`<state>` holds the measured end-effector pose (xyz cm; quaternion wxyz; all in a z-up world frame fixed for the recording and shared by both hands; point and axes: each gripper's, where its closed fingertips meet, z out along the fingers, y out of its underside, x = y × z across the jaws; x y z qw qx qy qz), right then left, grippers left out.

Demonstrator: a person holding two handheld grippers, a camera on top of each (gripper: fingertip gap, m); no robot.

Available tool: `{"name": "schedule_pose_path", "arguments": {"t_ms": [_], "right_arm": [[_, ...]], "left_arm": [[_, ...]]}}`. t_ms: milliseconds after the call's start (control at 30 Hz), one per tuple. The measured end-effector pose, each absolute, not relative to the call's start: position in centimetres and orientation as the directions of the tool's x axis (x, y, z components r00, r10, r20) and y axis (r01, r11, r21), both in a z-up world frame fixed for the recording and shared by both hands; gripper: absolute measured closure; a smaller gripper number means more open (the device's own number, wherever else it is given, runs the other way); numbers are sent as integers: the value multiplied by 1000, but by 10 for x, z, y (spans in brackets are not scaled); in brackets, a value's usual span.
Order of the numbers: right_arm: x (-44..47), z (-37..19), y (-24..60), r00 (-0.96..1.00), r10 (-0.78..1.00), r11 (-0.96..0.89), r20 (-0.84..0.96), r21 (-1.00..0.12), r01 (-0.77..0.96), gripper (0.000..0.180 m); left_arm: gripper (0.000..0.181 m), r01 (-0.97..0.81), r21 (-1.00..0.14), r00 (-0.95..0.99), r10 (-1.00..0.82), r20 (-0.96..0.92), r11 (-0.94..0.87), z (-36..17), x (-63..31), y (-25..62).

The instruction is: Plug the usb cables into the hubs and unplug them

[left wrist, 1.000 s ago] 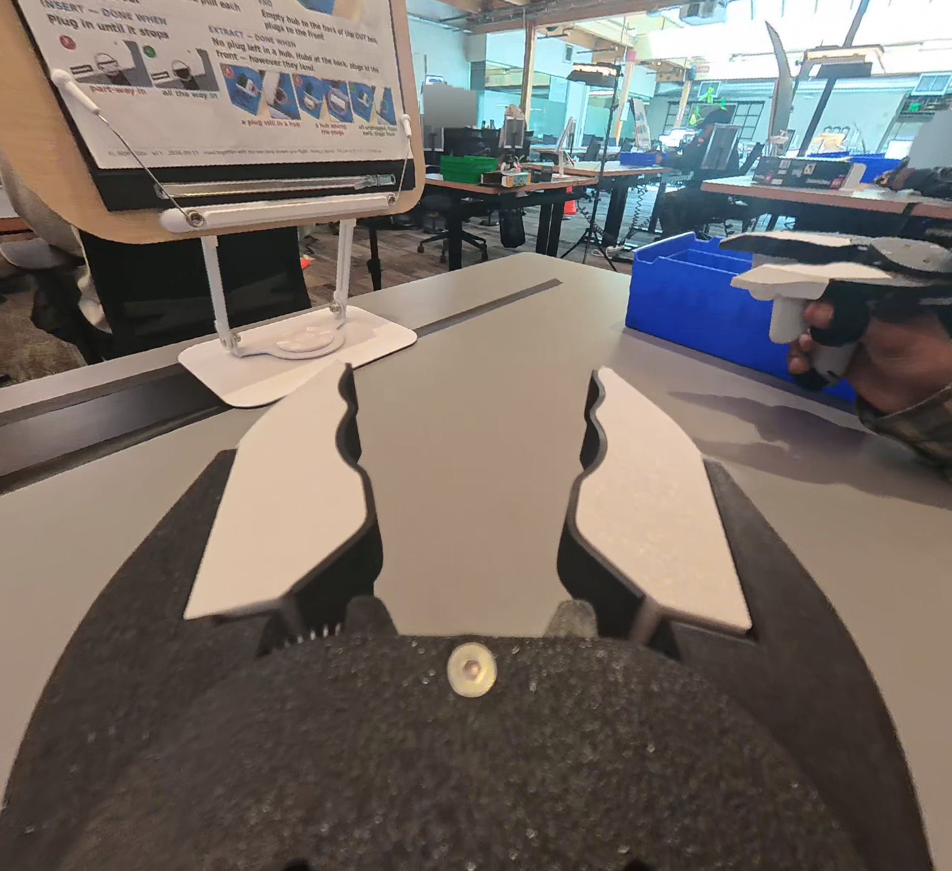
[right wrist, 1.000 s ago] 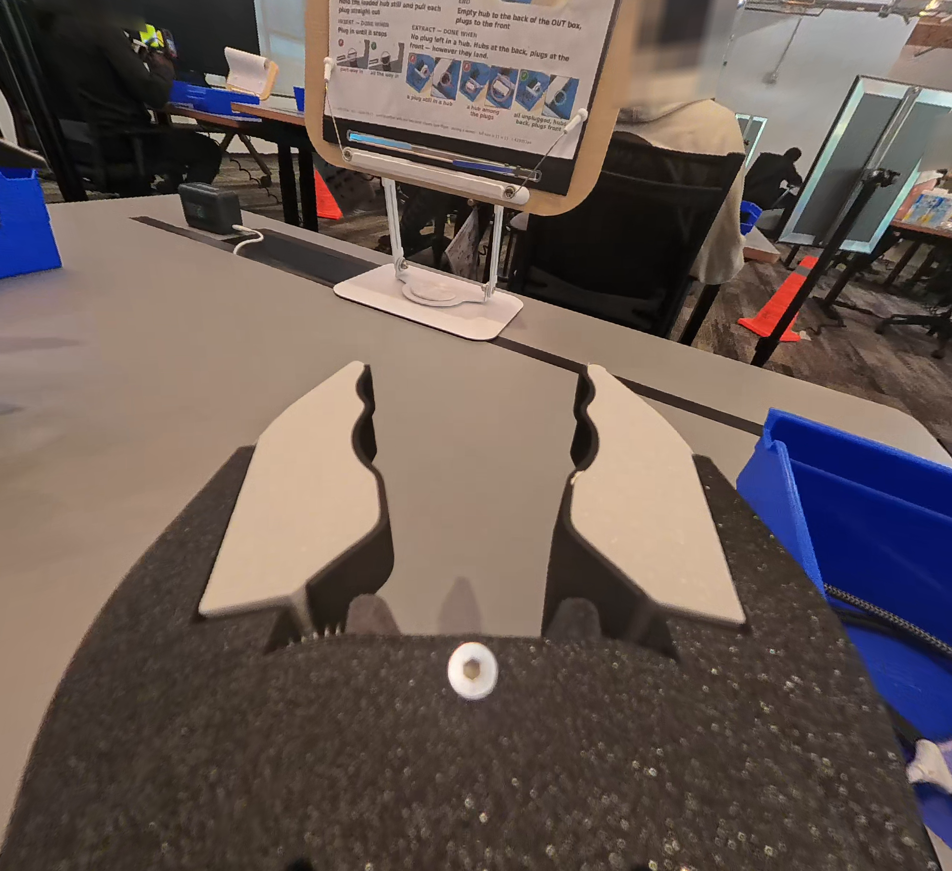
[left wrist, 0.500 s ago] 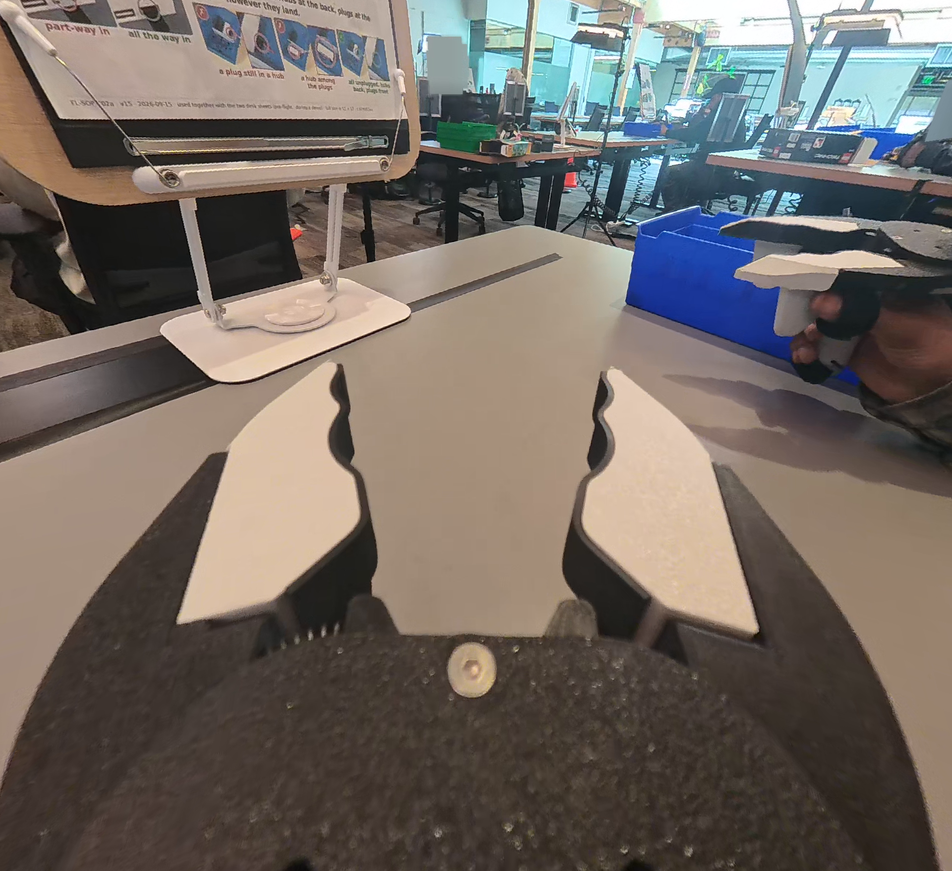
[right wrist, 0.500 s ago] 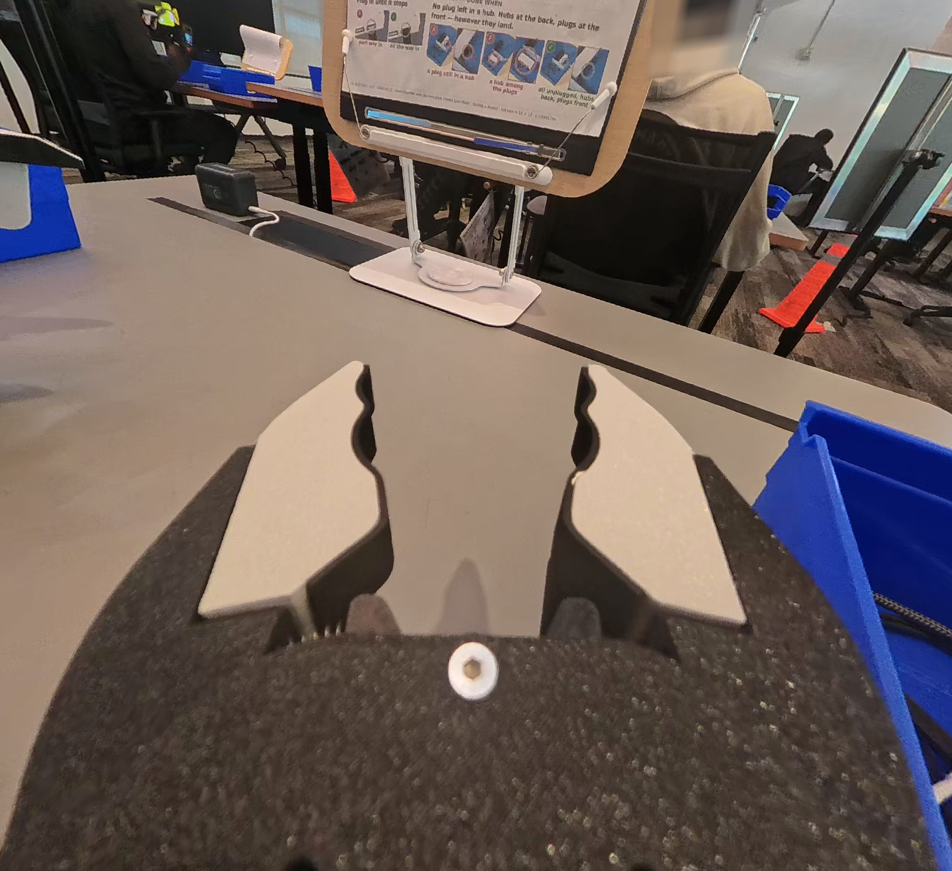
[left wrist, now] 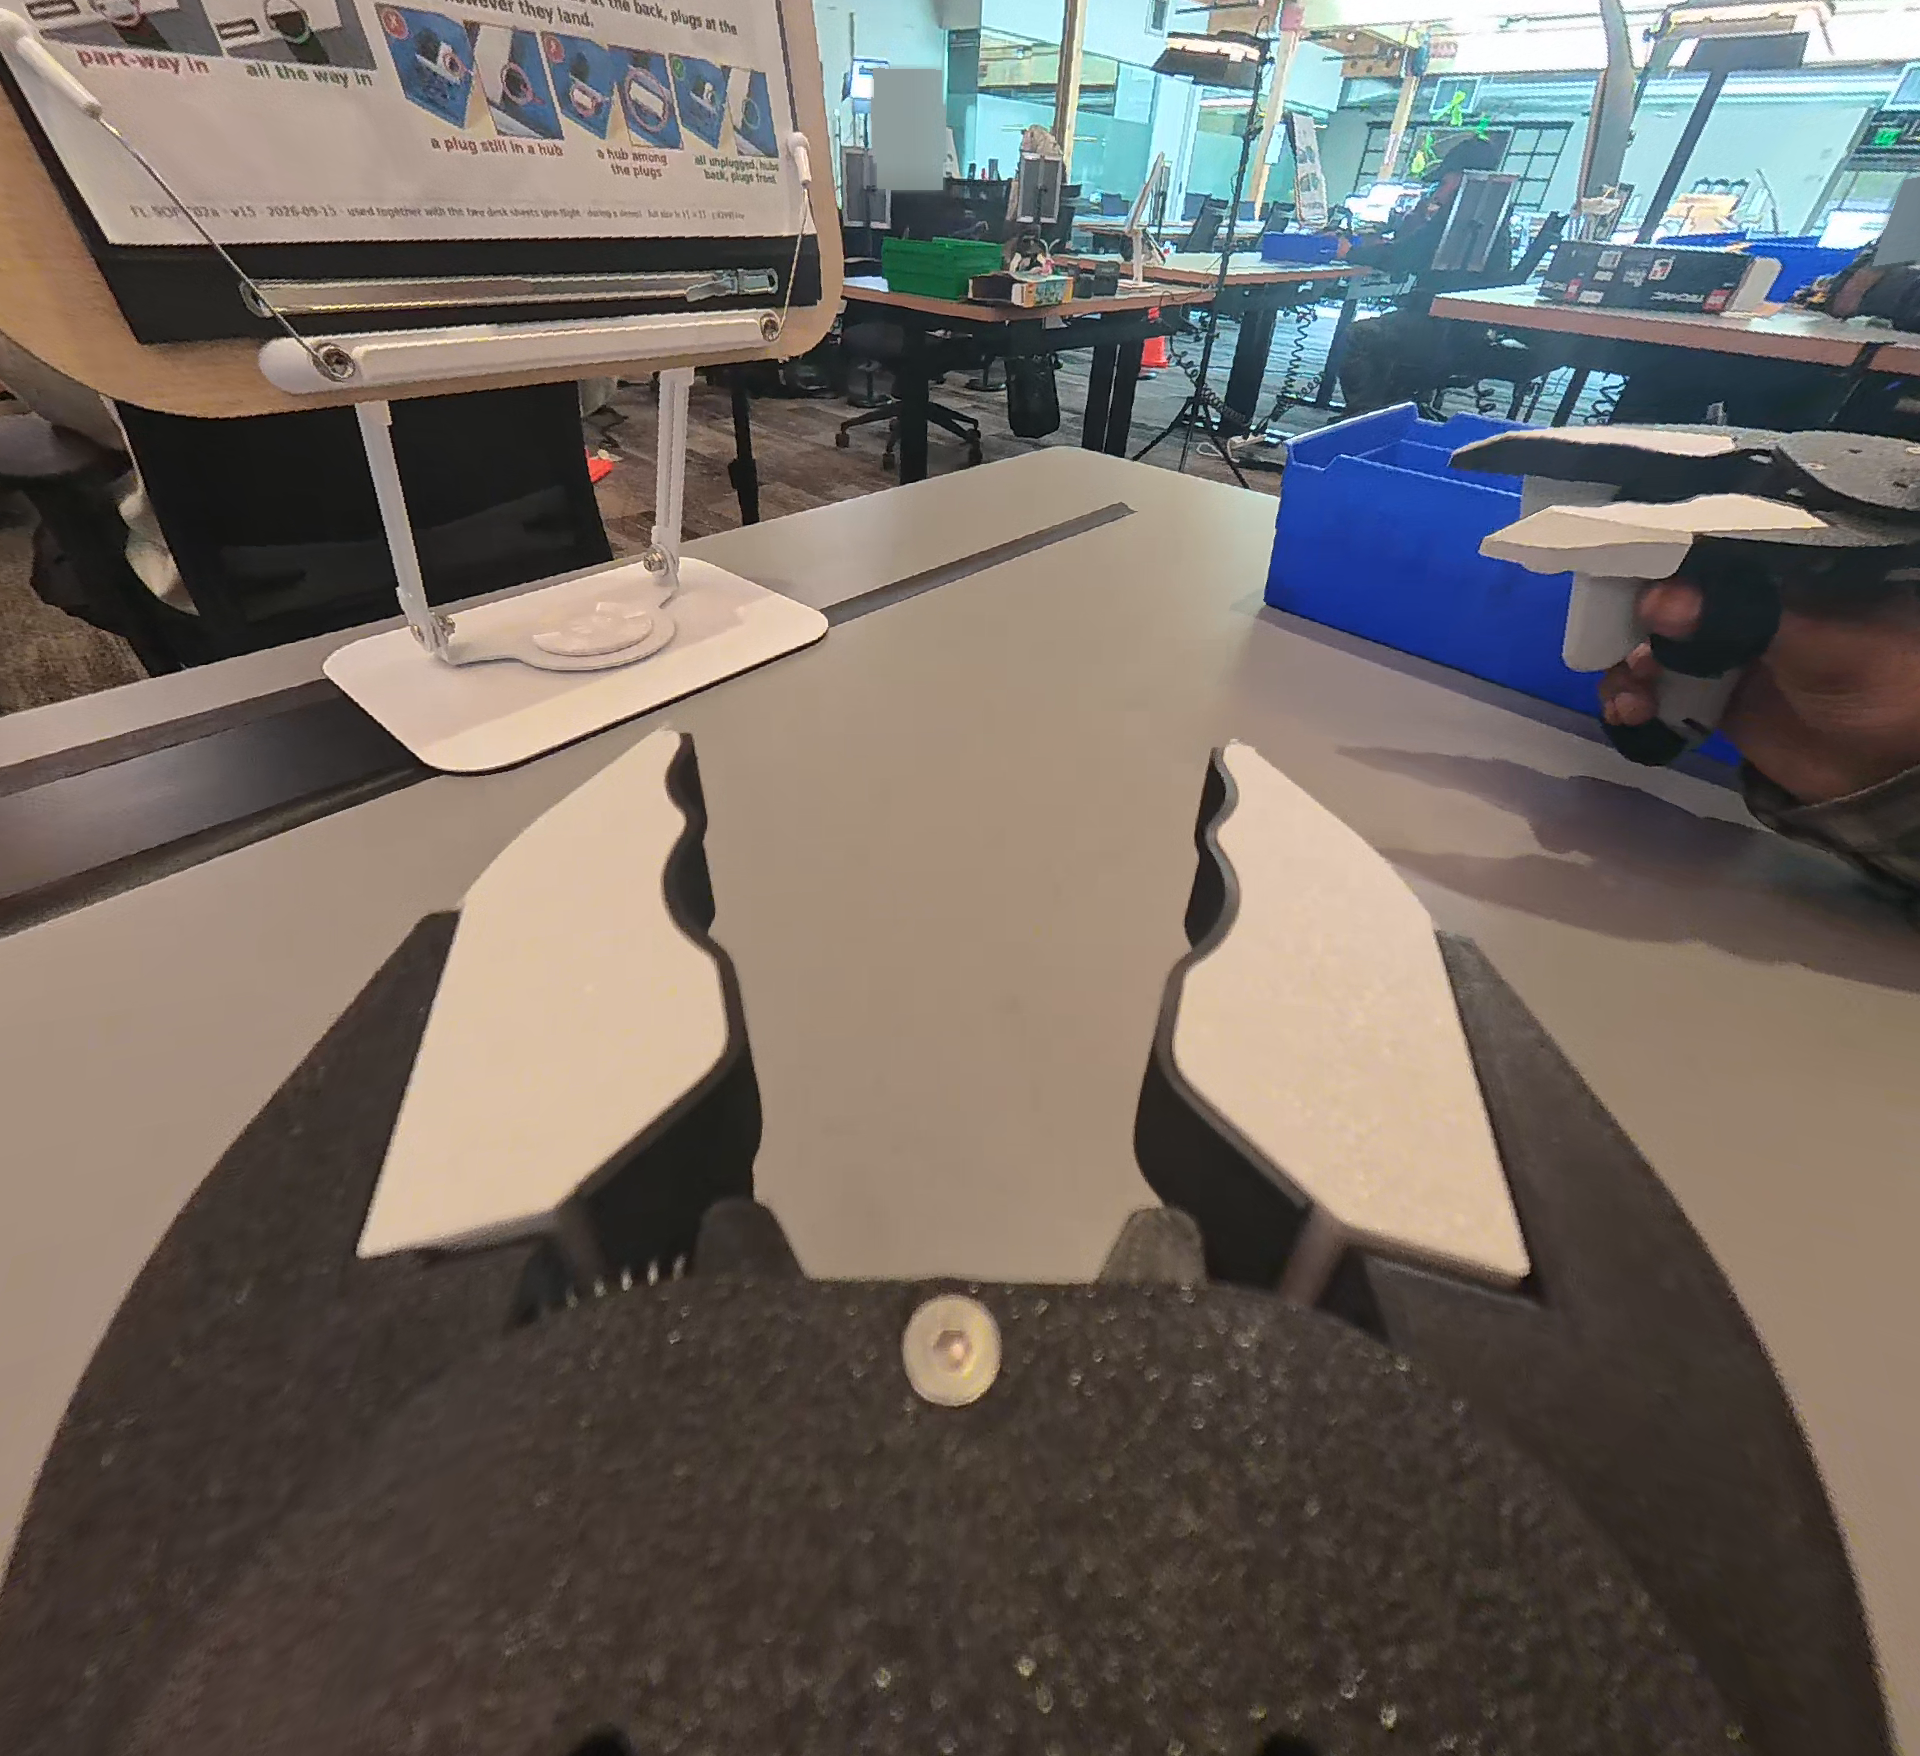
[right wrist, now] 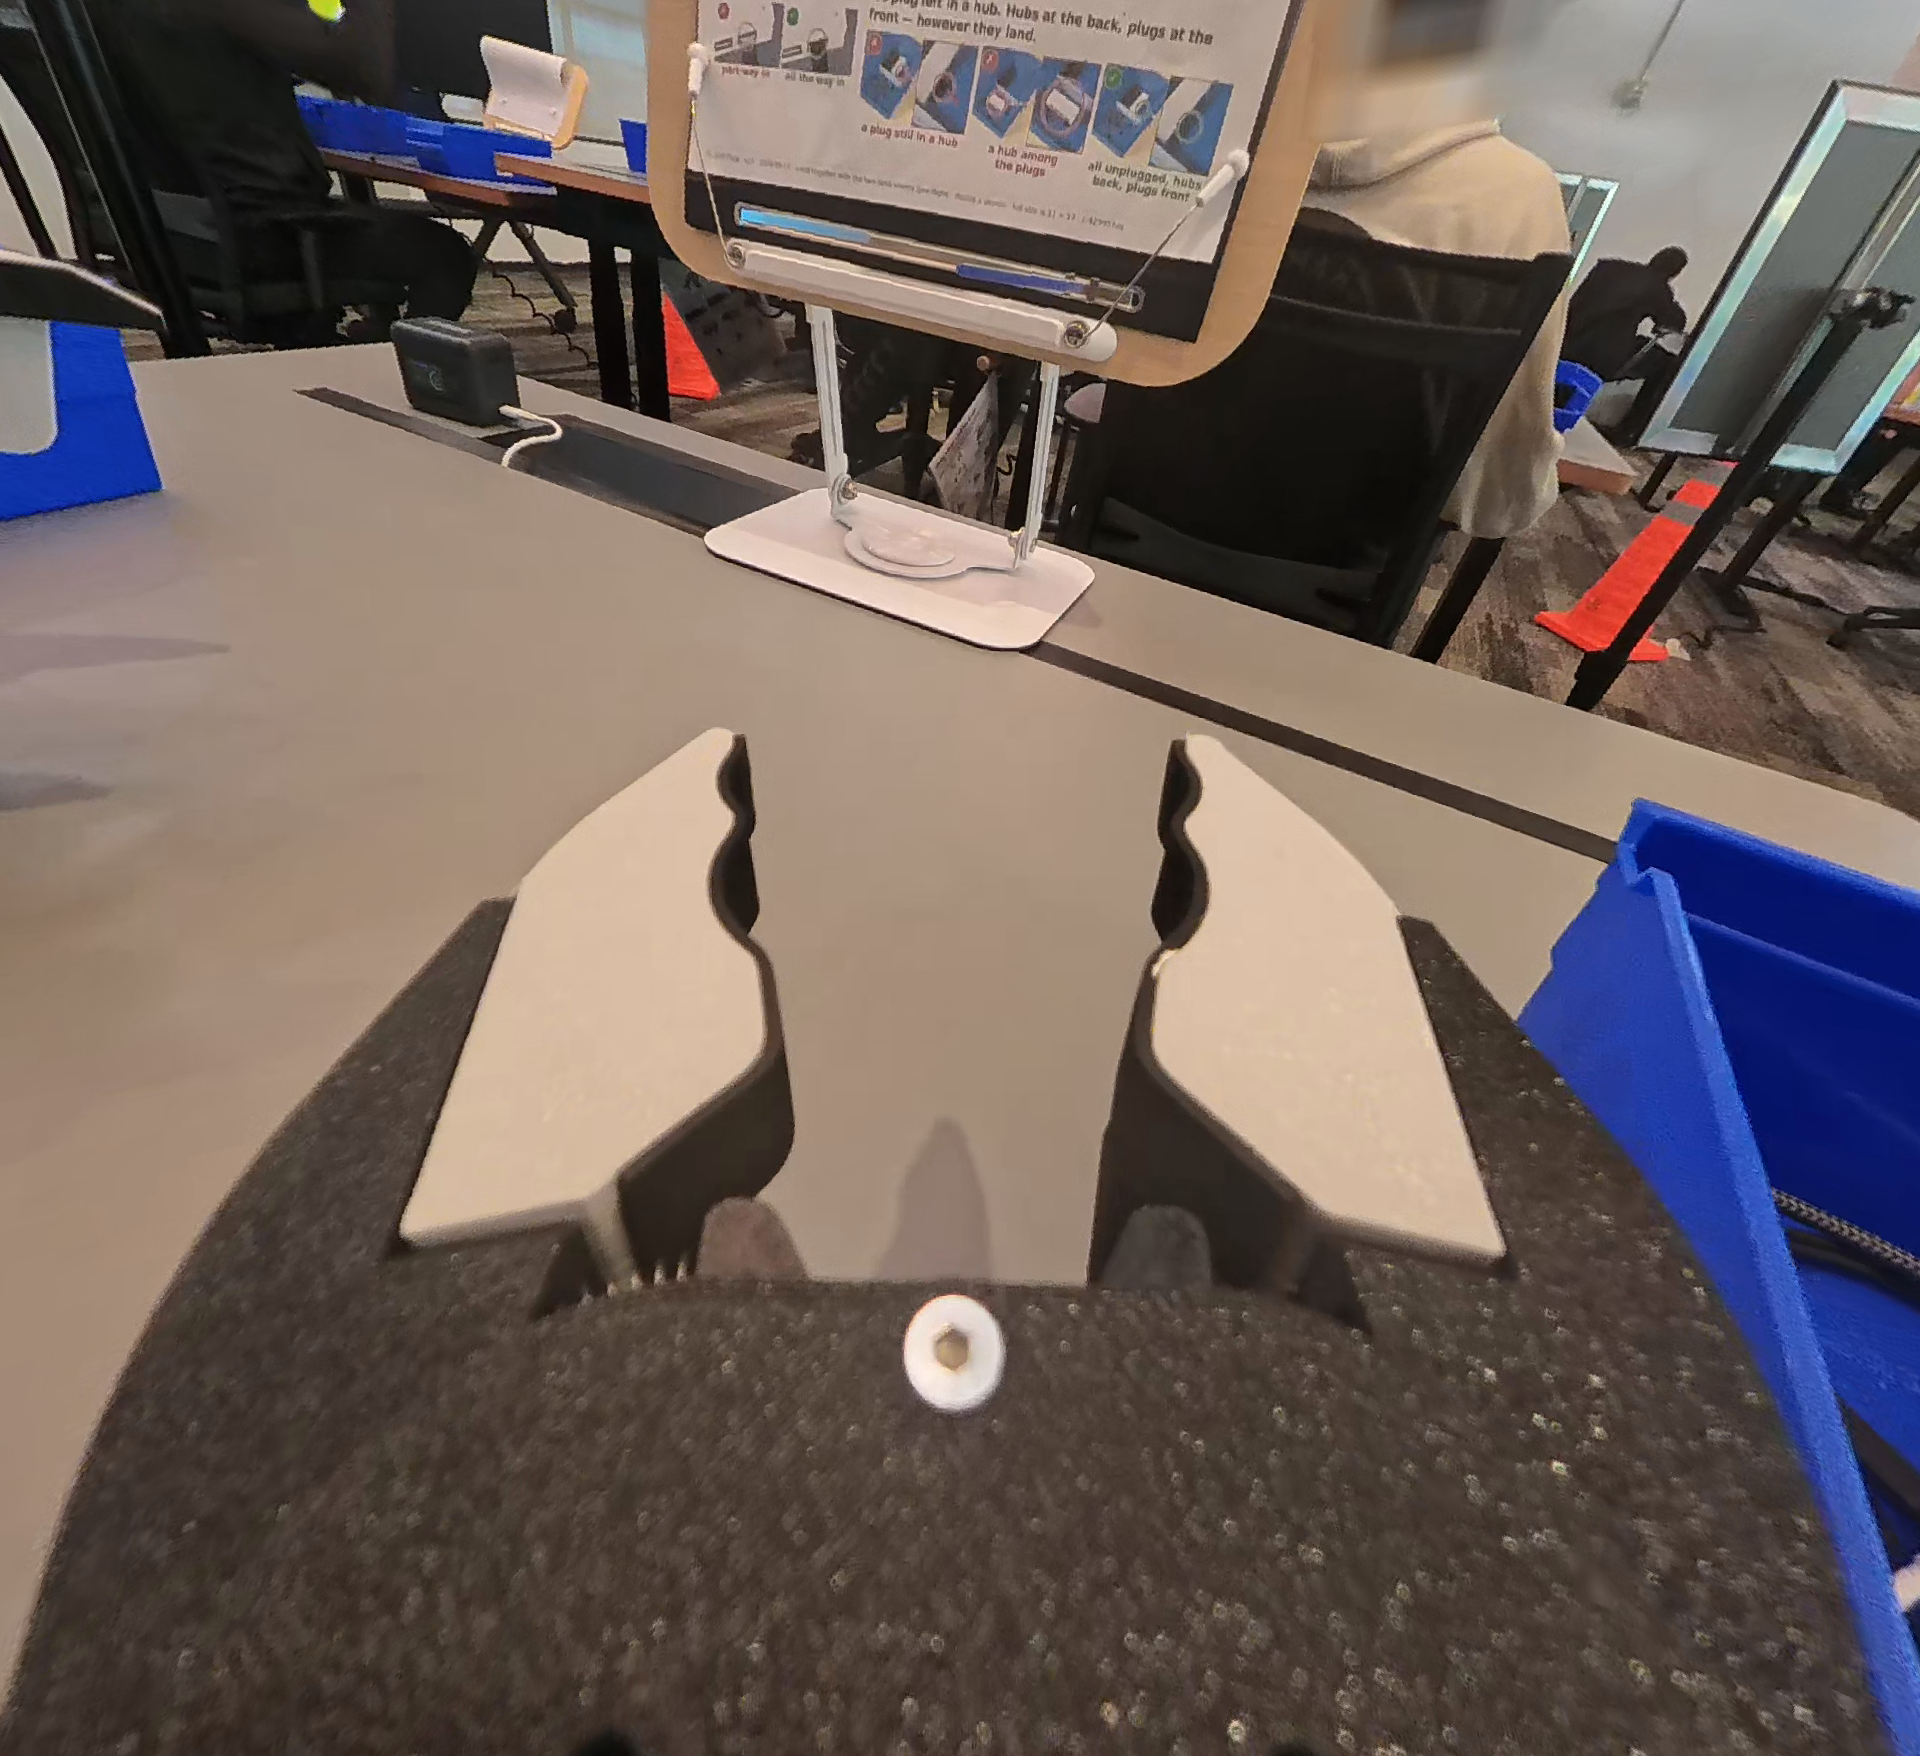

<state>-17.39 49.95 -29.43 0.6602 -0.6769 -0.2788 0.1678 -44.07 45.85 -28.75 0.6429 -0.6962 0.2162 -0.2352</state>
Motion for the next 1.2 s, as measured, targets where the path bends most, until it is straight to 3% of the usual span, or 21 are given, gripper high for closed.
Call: {"name": "schedule_pose_path", "arguments": {"t_ms": [233, 433, 567, 633, 733, 833, 933, 1067, 1200], "right_arm": [[-180, -296, 497, 773, 622, 11, 125, -988, 151, 103], [-180, -275, 487, 751, 656, -8, 71, -995, 101, 112], [-118, -221, 490, 809, 524, 19, 265, -954, 300, 121], [-56, -193, 503, 833, 393, -63, 389, -893, 446, 121], [47, -178, 526, 838, 288, -341, 462, -769, 541, 123], [123, -205, 539, 894, 291, -671, 342, -593, 445, 129], [150, -253, 547, 955, 274, -849, 114, -438, 296, 127], [163, -312, 552, 982, 176, -952, -68, -266, 152, 125], [171, -353, 545, 989, 114, -988, -97, -114, 102, 126]], "left_arm": [[91, -26, -996, 782, -623, 35, -88, -290, -434, 457], [91, -50, -997, 782, -623, 2, -65, -287, -429, 454], [91, -55, -997, 776, -630, -5, -59, -287, -426, 452], [92, -55, -996, 771, -637, 1, -68, -289, -423, 452], [92, -51, -995, 758, -652, 16, -83, -291, -419, 451], [92, -61, -995, 747, -665, 3, -74, -288, -415, 449], [92, -68, -996, 750, -661, -11, -61, -287, -414, 447], [92, -72, -995, 753, -658, -12, -64, -288, -415, 448], [93, -78, -994, 754, -657, -12, -71, -291, -416, 449]]}}
